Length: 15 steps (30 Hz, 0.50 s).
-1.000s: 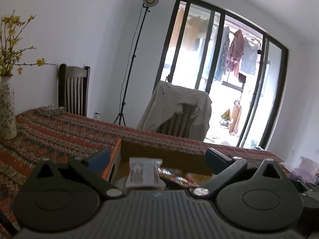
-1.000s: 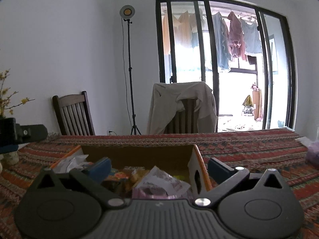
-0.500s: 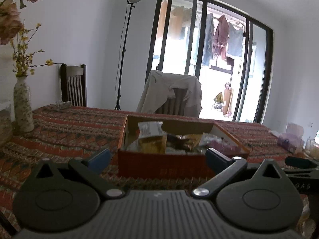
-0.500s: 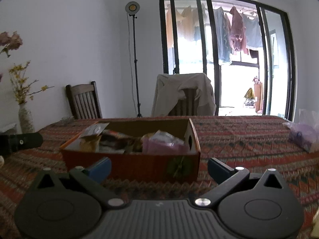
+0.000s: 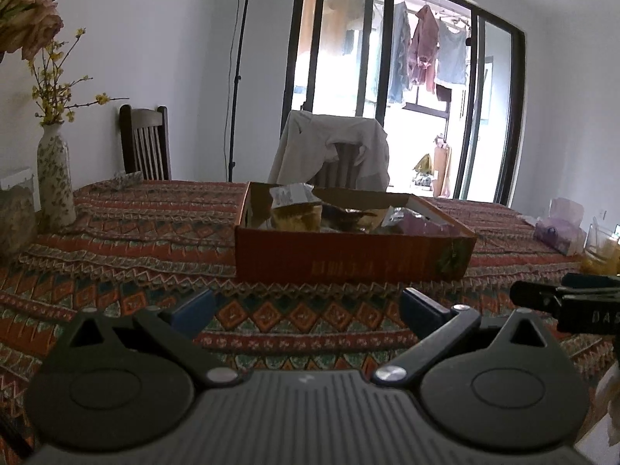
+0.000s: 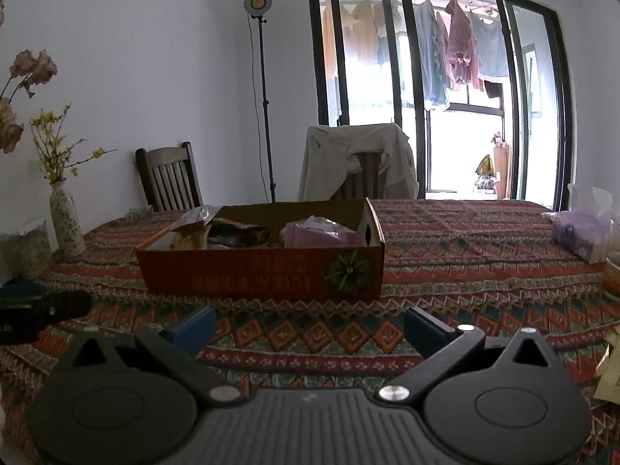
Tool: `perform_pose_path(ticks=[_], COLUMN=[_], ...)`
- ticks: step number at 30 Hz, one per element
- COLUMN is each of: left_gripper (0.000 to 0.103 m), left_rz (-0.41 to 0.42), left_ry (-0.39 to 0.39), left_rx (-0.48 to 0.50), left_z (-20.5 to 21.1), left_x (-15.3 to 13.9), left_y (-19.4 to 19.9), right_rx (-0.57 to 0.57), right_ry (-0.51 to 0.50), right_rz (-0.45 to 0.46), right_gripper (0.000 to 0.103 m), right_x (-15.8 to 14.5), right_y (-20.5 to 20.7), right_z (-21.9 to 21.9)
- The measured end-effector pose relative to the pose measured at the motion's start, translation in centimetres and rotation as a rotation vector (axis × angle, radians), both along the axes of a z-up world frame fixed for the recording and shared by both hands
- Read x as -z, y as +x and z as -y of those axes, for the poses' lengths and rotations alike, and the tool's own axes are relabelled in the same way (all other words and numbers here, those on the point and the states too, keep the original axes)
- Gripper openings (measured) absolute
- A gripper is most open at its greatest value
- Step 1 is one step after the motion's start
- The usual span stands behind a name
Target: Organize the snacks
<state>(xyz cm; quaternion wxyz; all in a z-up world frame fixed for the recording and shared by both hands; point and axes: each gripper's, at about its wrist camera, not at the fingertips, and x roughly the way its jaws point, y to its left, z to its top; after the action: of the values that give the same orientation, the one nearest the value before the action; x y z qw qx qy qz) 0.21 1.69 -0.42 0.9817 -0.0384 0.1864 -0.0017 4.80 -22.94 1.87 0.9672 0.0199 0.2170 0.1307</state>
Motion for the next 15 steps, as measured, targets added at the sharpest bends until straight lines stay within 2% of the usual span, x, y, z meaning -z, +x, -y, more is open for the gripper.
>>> perform_pose_path(ticks=[15], left_gripper=[0.103], left_rz=[-0.028], left_ry=[0.018], left_rx=[0.015], left_z=[0.7], left_x=[1.0], left_y=[-0.2], right_rx=[-0.020], right_ry=[-0.001], right_rz=[-0.052], right_gripper=[0.103], right_x=[1.2], right_y=[0.5], right_z=[-0.4])
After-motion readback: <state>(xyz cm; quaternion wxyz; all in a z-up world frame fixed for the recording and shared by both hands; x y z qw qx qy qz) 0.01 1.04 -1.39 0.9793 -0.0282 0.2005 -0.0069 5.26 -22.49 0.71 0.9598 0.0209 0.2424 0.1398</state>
